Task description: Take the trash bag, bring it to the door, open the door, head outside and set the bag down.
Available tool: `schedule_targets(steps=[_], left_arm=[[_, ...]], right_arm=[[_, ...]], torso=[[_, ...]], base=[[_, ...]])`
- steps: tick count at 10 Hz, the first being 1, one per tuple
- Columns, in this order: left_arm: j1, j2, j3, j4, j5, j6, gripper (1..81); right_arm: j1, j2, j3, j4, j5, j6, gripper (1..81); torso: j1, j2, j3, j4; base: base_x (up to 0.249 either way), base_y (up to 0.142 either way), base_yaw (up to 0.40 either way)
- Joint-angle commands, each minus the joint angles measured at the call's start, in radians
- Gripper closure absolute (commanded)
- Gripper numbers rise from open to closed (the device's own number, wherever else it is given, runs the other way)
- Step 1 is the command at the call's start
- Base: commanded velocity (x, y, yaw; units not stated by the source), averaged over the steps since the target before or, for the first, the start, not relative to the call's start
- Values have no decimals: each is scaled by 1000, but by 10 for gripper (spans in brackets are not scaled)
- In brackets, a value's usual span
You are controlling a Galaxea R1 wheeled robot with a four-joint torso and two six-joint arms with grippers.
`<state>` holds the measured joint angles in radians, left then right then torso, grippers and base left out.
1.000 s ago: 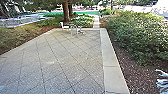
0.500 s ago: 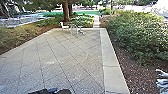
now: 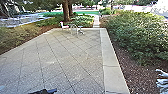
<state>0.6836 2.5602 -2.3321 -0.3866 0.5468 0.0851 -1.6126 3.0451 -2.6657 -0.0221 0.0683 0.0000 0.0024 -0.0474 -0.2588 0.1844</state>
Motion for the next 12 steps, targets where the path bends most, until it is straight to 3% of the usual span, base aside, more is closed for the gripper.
schedule_targets(steps=[1,2,3,4,5,7,9,10,12], left_arm=[[-36,11,-9,-6,55,10,10],[36,46,-26,-3,48,19,10],[105,93,-74,-3,29,43,10],[191,157,-148,-3,-28,94,10],[271,204,-211,-5,-61,145,10],[440,287,-303,-5,-166,234,10],[564,328,-309,2,-261,278,10],[607,344,-309,5,-293,291,10],[679,385,-311,43,-346,303,10]], right_arm=[[1,33,20,-10,-67,-8,10],[2,34,18,-10,-67,-8,10],[4,34,18,-10,-67,-8,10],[4,34,18,-7,-67,-8,10],[6,34,17,-2,-67,-8,10],[6,34,17,1,-64,-6,10],[9,34,15,1,-64,-3,10],[10,34,14,1,-64,-3,10],[13,33,14,1,-62,-2,10]], torso=[[0,0,29,0],[0,0,100,0],[0,0,108,0],[0,0,110,0],[1,0,68,0],[-1,0,97,0],[-1,0,103,0],[-1,0,103,-37],[-1,0,103,-98]], base=[[0,0,0],[0,0,0],[0,0,0],[0,0,0],[0,0,0],[0,0,0],[0,0,0],[0,0,0],[0,0,0]])
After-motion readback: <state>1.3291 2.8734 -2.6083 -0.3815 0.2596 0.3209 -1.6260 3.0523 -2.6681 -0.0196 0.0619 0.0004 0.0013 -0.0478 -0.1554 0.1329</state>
